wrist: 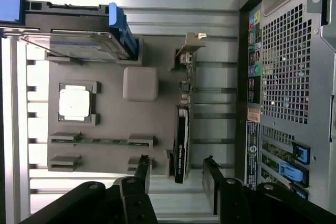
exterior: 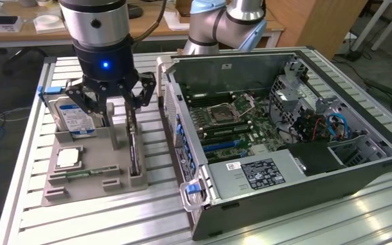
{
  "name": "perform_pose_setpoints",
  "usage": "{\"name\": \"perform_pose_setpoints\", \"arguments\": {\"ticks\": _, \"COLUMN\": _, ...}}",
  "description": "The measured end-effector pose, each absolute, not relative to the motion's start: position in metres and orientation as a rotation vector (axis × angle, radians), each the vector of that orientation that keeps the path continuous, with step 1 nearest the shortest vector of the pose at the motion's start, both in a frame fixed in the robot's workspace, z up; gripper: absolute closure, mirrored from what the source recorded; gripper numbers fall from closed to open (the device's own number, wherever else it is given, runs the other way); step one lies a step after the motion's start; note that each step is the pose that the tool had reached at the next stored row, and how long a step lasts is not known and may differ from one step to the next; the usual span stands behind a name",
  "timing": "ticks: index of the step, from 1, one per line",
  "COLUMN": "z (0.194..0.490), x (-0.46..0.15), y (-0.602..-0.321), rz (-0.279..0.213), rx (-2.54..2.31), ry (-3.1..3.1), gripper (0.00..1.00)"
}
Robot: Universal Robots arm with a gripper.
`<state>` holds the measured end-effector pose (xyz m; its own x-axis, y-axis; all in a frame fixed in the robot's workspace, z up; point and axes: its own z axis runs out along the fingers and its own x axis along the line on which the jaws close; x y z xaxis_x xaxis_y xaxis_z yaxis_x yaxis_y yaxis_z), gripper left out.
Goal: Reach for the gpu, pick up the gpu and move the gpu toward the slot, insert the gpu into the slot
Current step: 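Pick up the gpu and move the gpu toward the slot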
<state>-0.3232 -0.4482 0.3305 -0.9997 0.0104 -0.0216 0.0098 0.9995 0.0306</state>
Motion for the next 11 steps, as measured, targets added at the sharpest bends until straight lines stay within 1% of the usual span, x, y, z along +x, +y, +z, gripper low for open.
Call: {"name": "perform_pose_setpoints", "arguments": {"ticks": 11, "z": 0.315, "x": -0.323, "y": -0.448, "rz": 0.048, "rx": 0.019, "ry": 3.119, "gripper": 0.47}}
